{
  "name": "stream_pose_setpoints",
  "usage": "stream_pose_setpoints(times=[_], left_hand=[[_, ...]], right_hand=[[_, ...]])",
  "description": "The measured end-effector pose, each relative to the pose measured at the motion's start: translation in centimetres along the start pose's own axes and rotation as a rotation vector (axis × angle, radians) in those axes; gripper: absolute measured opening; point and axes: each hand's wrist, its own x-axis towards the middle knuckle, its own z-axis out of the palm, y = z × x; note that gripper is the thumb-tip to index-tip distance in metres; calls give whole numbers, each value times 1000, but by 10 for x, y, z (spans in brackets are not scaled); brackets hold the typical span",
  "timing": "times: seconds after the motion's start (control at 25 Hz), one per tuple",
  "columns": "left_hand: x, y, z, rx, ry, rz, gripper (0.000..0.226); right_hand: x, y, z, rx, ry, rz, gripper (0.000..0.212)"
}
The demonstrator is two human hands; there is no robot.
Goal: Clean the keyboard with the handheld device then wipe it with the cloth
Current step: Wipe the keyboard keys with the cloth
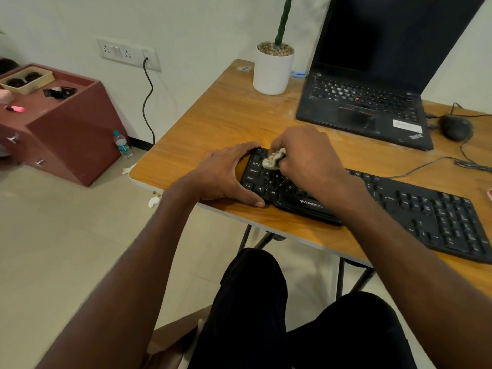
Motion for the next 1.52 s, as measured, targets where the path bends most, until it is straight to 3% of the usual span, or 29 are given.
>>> stream_pose_setpoints(times=[0.32, 0.52, 0.76, 0.88, 1.0, 1.16, 1.28, 1.36, 1.52], left_hand=[[2, -5, 2, -4, -3, 10, 140], [4, -8, 4, 5, 7, 26, 139], [8, -14, 6, -7, 7, 23, 140], [8, -13, 6, 9, 18, 32, 139], [6, -13, 6, 15, 23, 22, 140], [6, -12, 5, -3, 2, 26, 140], [6, -12, 4, -14, 7, 29, 138], [5, -10, 4, -12, 13, 28, 137], [2, -7, 2, -20, 12, 23, 137]], right_hand=[[-28, 30, -7, -69, 8, 181, 19], [-12, -5, 5, 40, 81, 49, 26], [-36, 30, -9, -68, 3, 172, 28], [-28, 12, -2, 56, 11, 80, 29], [-23, 4, 6, 141, -51, 7, 32], [-39, 42, -15, 55, -171, 127, 22], [-39, 51, -22, -13, -69, 177, 19], [-30, 36, -14, 80, 5, 148, 23], [-26, 29, 0, 116, -46, 88, 30]])
